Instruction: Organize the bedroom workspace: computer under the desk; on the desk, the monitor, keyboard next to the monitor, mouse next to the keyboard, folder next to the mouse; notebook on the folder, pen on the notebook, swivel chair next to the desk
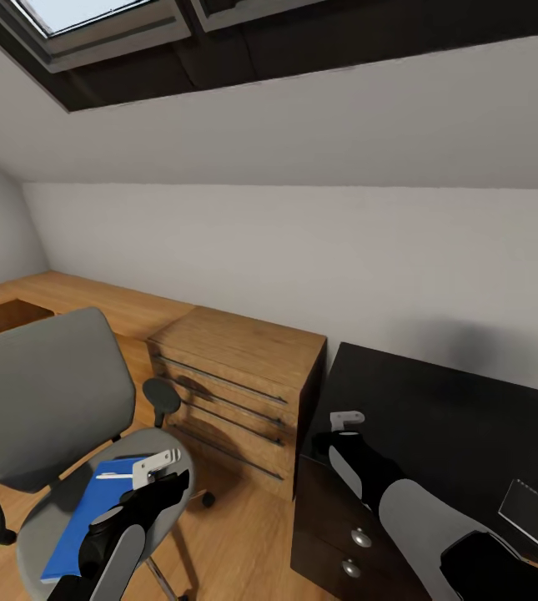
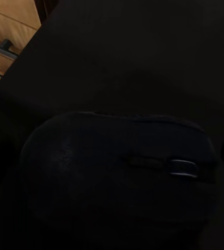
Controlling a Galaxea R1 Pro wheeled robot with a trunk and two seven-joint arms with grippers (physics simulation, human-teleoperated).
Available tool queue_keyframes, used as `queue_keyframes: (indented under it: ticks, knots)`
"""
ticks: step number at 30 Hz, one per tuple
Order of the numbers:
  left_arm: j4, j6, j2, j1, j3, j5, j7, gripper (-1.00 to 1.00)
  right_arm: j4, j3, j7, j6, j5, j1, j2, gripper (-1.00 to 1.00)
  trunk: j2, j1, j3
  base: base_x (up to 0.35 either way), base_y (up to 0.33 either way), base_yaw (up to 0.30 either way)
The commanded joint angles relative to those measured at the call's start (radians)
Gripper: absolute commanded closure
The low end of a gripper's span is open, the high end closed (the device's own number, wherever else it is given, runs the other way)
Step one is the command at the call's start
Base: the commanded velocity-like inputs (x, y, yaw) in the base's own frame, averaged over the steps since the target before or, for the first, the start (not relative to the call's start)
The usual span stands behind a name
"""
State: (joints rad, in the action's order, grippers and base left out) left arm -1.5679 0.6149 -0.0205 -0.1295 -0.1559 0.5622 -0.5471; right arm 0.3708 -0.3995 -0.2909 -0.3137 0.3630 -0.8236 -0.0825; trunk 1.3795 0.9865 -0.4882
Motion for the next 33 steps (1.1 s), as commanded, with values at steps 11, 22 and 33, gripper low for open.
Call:
queue_keyframes:
  ticks: [11,22,33]
  knots:
    - [-0.001,0.002,-0.001,-0.001,-0.002,0.01,-0.01,-1.0,-0.001,-0.009,-0.01,-0.01,0.007,0.0,0.0,-1.0,0.0,0.0,-0.001,0.0,0.0,0.0]
    - [-0.001,0.002,-0.001,-0.001,-0.002,0.01,-0.01,-1.0,-0.001,-0.009,-0.01,-0.01,0.007,0.0,0.0,1.0,0.0,0.0,-0.001,0.0,0.0,0.0]
    - [-0.001,0.002,-0.003,-0.001,-0.002,0.01,-0.01,-1.0,0.0,-0.009,-0.01,-0.01,0.007,0.0,0.0,1.0,0.0,0.0,-0.001,0.0,0.0,0.0]
